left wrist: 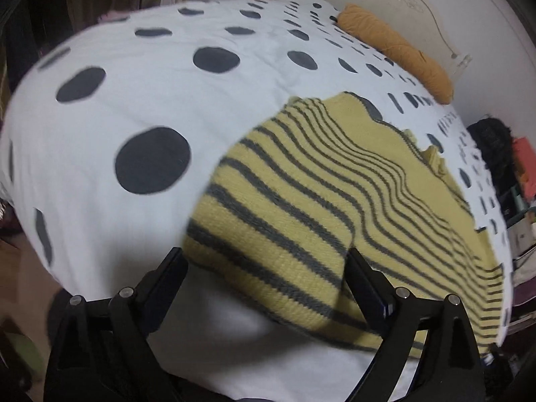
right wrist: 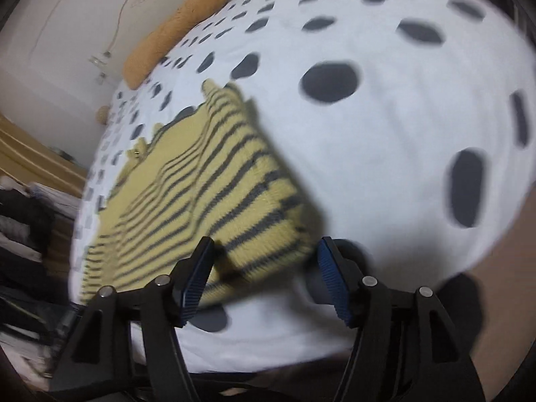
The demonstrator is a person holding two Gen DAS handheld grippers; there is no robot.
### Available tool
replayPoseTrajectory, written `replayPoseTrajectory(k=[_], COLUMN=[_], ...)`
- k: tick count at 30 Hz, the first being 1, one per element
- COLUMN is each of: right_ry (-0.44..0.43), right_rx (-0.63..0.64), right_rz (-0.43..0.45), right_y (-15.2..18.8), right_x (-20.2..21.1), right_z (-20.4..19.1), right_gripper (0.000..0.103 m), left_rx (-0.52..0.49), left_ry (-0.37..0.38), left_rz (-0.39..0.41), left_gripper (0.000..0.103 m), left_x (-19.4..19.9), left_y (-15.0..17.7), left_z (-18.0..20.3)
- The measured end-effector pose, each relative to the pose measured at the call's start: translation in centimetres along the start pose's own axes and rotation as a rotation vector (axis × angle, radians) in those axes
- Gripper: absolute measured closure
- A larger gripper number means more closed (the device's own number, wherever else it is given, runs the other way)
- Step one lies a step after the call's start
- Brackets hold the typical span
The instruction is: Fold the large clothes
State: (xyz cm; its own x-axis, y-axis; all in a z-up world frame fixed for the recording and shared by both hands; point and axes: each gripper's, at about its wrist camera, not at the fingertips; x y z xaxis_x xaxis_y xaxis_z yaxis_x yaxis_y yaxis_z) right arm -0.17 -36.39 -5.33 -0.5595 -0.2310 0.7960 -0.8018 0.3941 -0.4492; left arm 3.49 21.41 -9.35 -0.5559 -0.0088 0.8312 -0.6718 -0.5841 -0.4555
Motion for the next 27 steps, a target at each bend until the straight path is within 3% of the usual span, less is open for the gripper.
replayPoseTrajectory(k=[2, 4, 9, 12, 17, 19, 23, 25, 27], right_ry=[0.082, 0.11, 0.116, 0.099, 0.154, 0.126, 0.166, 0.096, 0.08], right_rx=[0.095, 0.189, 0.461, 0.549, 0.603, 0.65, 0.657, 0.651, 0.662], right_rz=[0.035, 0.051, 0.011, -0.031, -0.195, -0.192, -0.179, -0.134, -0.101], right_y=[-0.1, -0.3, -0.1, 0.2, 0.8, 0.9, 0.1, -0.8, -1.2], right_x=[1.8, 2.6, 0.2, -2.5, -9.1, -9.2, -7.4, -6.2, -6.4], right_z=[-1.5, -3.8, -13.6, -17.2, -16.6, -16.0, -16.7, -18.1, -19.8], right_gripper=[0.039, 0.039, 0.036, 0.035, 0.03, 0.029, 0.029, 0.029, 0.029], left_rx=[-0.02, -0.02, -0.025, -0.02, -0.032, -0.035, 0.008, 0.025, 0.032], left_ry=[-0.015, -0.025, -0.039, -0.04, -0.044, -0.04, 0.025, 0.068, 0.079], left_rz=[-0.01, -0.032, -0.138, -0.184, -0.201, -0.203, -0.161, -0.121, -0.123], left_gripper=[0.009, 0.009, 0.009, 0.009, 0.005, 0.005, 0.008, 0.009, 0.009], left_x=[0.1, 0.4, 0.6, 0.0, -0.7, -0.7, 0.4, 1.1, 1.0], left_y=[0.0, 0.0, -0.2, -0.2, -0.4, -0.5, -1.4, -1.9, -2.3], left_z=[0.1, 0.0, -0.2, -0.3, 0.0, 0.0, -0.4, -0.4, -0.4])
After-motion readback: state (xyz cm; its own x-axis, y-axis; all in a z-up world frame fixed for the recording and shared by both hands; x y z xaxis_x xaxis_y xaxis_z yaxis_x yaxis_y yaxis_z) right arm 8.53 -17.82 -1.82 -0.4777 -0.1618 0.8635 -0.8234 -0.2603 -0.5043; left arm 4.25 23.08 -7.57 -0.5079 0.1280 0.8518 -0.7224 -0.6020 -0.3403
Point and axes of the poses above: each gripper's, at about its wrist camera, not at the fingertips, and x roughly against the way its jaws point, z to its right, y to its underside, and after that the axes turned 6 degrees about x, right-handed
